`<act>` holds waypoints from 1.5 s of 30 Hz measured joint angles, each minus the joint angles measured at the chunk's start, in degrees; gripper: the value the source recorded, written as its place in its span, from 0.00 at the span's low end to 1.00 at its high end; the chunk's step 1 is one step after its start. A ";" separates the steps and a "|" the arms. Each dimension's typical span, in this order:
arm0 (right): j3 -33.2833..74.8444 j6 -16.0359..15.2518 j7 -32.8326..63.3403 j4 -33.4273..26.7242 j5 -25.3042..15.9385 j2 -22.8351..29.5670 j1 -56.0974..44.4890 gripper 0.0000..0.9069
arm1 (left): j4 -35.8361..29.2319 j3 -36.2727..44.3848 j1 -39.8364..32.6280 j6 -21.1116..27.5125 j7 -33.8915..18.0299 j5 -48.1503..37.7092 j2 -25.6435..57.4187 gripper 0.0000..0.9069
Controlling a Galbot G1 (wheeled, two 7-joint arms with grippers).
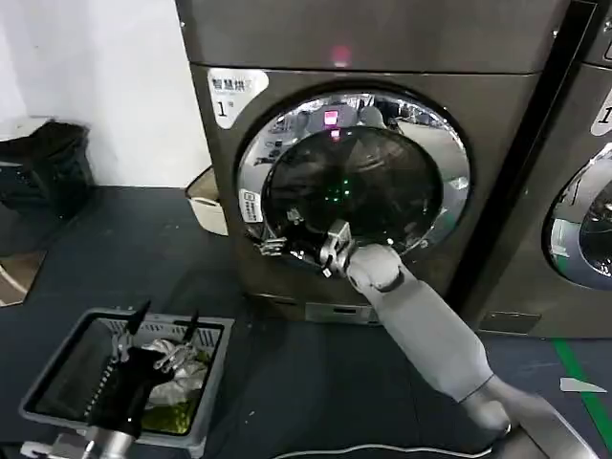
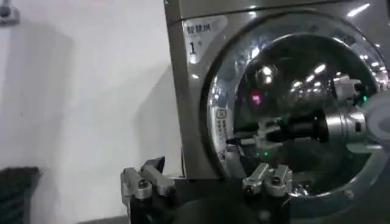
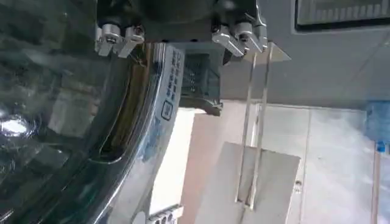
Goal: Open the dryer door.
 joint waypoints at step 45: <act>17.24 -4.36 -41.90 25.30 7.28 -20.58 -24.64 1.00 | 31.47 11.71 -30.40 -3.84 7.19 -47.96 39.49 1.00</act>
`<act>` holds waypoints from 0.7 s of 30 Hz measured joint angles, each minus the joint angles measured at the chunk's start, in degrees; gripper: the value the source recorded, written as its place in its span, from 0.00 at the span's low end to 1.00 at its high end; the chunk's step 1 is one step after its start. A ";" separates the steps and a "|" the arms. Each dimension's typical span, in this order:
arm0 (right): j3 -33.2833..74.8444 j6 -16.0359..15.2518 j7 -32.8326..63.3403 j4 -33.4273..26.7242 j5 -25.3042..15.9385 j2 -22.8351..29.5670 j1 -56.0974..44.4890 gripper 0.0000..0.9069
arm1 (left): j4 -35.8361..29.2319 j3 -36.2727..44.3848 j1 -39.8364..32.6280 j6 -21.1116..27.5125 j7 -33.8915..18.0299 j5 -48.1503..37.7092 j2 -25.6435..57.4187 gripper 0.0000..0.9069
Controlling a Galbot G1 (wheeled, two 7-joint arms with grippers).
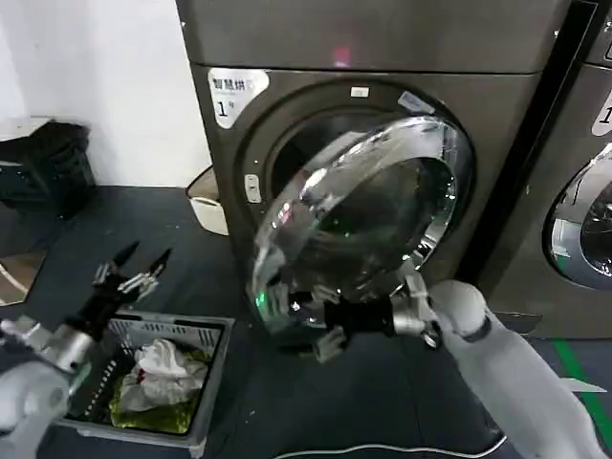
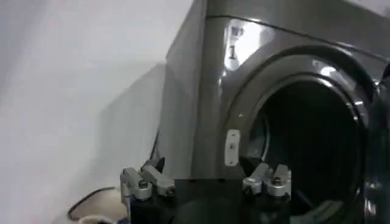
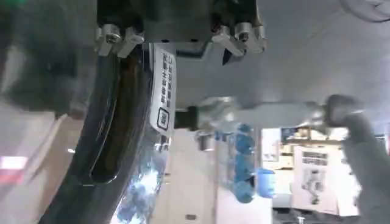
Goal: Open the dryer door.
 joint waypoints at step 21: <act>25.25 7.75 -13.40 -5.08 2.09 -5.51 -15.40 1.00 | 5.96 36.59 -25.86 -1.72 5.92 -0.68 -4.17 1.00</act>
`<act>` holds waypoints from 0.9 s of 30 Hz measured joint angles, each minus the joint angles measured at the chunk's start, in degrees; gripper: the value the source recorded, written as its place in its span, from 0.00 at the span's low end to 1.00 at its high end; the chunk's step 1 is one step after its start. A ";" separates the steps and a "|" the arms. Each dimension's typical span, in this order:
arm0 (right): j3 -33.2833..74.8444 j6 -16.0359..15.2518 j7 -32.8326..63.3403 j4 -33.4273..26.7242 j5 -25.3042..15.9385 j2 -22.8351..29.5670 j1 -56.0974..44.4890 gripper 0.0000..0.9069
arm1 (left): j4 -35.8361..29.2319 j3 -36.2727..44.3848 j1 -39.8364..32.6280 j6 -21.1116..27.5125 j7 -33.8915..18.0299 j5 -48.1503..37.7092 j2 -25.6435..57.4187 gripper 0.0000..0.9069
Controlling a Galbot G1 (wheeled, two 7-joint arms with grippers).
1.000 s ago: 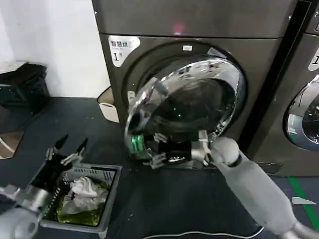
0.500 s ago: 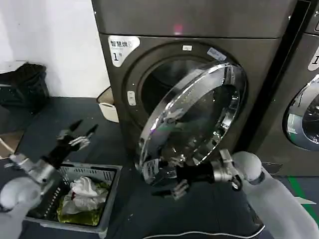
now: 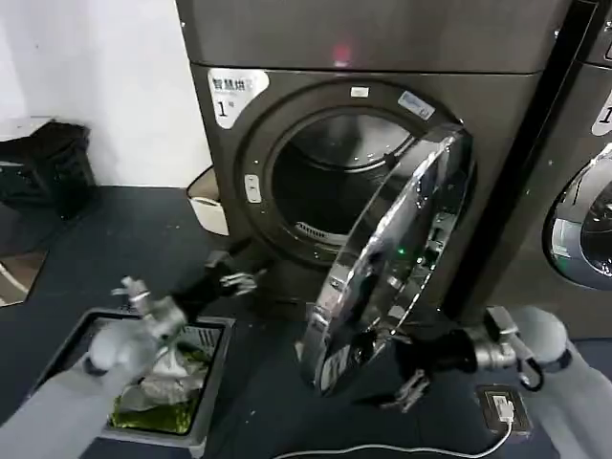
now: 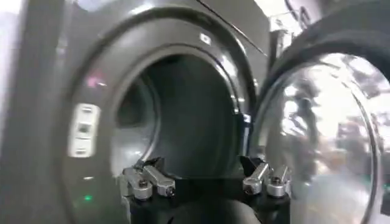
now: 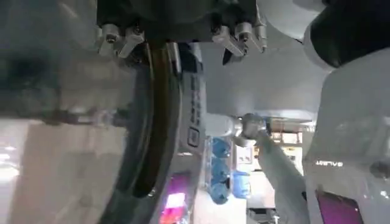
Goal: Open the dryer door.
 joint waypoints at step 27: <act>59.63 -0.46 46.71 -1.41 -1.26 12.35 -18.28 1.00 | -2.18 22.29 -11.67 -1.07 1.43 4.67 -10.14 1.00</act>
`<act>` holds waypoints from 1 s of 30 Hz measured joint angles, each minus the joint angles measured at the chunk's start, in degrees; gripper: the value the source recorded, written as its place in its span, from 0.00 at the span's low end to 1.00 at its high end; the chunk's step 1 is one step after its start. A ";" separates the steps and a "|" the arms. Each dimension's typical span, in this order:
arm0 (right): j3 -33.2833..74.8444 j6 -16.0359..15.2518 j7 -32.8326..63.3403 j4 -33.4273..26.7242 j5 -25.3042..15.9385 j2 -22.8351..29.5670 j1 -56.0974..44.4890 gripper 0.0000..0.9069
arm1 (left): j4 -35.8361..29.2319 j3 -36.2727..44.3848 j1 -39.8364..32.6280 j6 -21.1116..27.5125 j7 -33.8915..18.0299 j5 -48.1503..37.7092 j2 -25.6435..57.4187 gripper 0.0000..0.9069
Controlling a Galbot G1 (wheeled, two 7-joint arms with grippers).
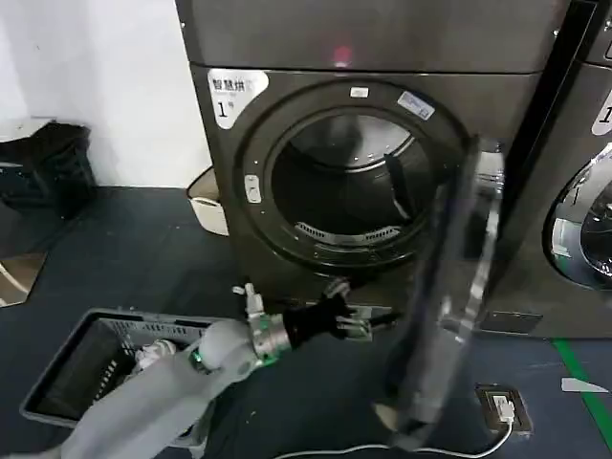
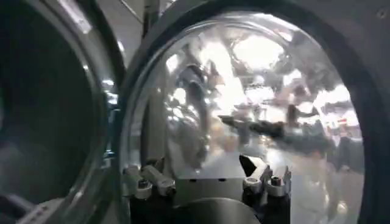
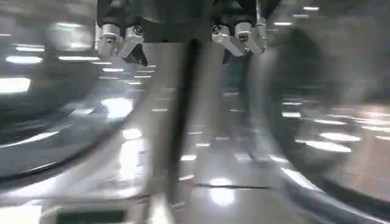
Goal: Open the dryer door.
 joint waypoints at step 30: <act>26.34 -2.91 22.82 0.97 -8.70 1.14 -9.76 1.00 | 18.89 12.78 -12.81 -2.60 -5.26 4.08 -24.81 1.00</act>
